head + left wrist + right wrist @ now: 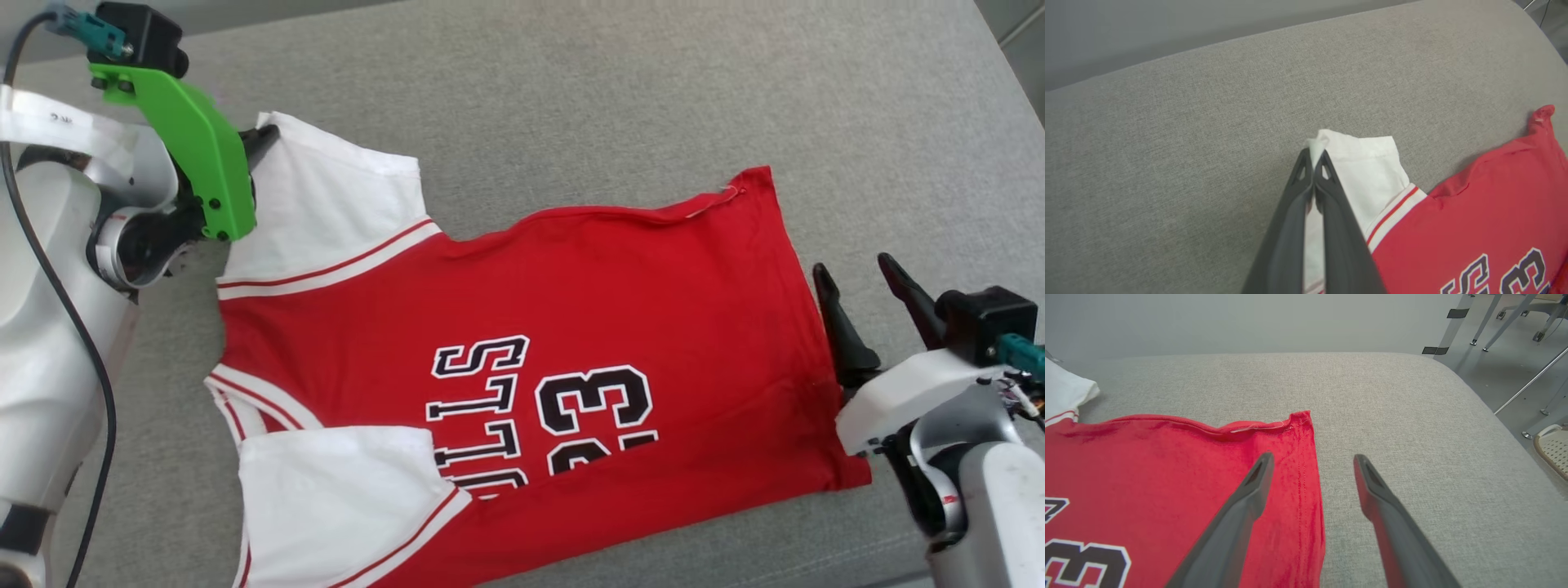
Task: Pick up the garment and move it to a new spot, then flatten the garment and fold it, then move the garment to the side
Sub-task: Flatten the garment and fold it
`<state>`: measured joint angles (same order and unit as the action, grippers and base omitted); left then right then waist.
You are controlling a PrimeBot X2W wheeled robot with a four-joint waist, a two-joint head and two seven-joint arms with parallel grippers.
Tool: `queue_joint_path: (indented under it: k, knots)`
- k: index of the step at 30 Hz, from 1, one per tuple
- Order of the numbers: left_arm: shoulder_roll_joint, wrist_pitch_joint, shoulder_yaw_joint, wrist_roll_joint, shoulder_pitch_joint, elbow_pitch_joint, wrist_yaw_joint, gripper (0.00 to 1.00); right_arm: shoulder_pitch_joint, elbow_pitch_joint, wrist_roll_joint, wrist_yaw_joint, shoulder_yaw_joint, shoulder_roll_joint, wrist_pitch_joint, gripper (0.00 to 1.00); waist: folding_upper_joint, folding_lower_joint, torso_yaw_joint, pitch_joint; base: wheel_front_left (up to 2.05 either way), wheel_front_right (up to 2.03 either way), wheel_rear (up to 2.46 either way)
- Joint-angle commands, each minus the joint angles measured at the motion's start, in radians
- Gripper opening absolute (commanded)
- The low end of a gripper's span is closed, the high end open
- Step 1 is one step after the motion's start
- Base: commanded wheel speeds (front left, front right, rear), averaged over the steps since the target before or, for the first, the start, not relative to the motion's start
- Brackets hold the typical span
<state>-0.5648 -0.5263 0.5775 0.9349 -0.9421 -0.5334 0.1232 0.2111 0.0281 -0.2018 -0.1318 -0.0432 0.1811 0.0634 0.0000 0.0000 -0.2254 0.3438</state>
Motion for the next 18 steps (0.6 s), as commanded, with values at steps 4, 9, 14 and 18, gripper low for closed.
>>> queue_joint_path:
  k: [4, 9, 14, 18]
  knots:
    - [-0.032, -0.01, -0.021, 0.031, 0.079, 0.147, -0.045, 0.0, 0.049, -0.01, -0.025, 0.001, -0.002, 0.074, 0.145, 1.0, 0.0, 0.0, 0.068, -0.041, 0.0, 0.0, 0.0]
    - [-0.06, -0.015, -0.056, 0.077, 0.166, 0.343, -0.105, 0.0, 0.14, 0.006, -0.065, 0.001, -0.066, 0.209, 0.281, 1.0, 0.0, 0.0, 0.112, -0.021, 0.0, 0.0, 0.0]
    - [-0.09, -0.011, -0.073, 0.093, 0.242, 0.516, -0.152, 0.0, 0.241, 0.08, -0.192, 0.001, -0.121, 0.298, 0.443, 1.0, 0.0, 0.0, 0.158, 0.015, 0.0, 0.0, 0.0]
    - [-0.094, -0.008, -0.08, 0.109, 0.279, 0.614, -0.17, 0.0, 0.32, 0.145, -0.247, 0.001, -0.167, 0.356, 0.523, 1.0, 0.0, 0.0, 0.188, 0.045, 0.0, 0.0, 0.0]
